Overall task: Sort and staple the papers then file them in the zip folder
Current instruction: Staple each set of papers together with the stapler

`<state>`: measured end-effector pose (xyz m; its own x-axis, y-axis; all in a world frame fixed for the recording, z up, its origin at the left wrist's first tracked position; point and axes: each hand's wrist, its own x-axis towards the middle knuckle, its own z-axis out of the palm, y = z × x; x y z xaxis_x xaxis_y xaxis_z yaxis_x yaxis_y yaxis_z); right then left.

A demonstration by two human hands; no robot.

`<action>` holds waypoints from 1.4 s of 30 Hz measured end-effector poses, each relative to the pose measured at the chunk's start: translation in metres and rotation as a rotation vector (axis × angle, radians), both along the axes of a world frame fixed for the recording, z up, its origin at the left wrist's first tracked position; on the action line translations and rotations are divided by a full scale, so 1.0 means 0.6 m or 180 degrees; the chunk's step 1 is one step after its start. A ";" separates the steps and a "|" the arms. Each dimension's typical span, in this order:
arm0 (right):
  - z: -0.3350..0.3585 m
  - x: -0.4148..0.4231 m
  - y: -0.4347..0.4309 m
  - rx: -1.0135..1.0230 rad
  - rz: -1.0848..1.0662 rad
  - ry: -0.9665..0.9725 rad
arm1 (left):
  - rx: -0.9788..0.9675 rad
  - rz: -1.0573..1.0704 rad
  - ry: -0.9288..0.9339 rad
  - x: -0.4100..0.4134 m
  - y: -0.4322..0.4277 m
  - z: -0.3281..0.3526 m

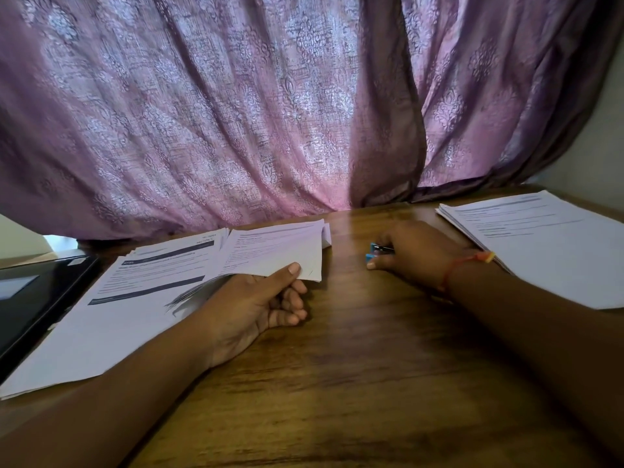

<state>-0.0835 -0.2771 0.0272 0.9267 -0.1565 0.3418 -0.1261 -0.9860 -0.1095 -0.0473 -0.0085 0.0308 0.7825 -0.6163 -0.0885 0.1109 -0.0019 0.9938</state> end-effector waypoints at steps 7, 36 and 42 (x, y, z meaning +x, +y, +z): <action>-0.006 0.007 -0.006 0.0087 -0.0146 -0.0352 | -0.0038 -0.0042 -0.0005 0.005 0.000 -0.005; 0.003 0.027 0.154 0.4356 -0.0064 0.0059 | -0.0731 0.0970 0.0874 0.108 0.109 0.050; 0.003 0.020 0.154 0.3677 0.0240 0.0228 | 0.0625 0.1059 0.0410 0.117 0.106 0.034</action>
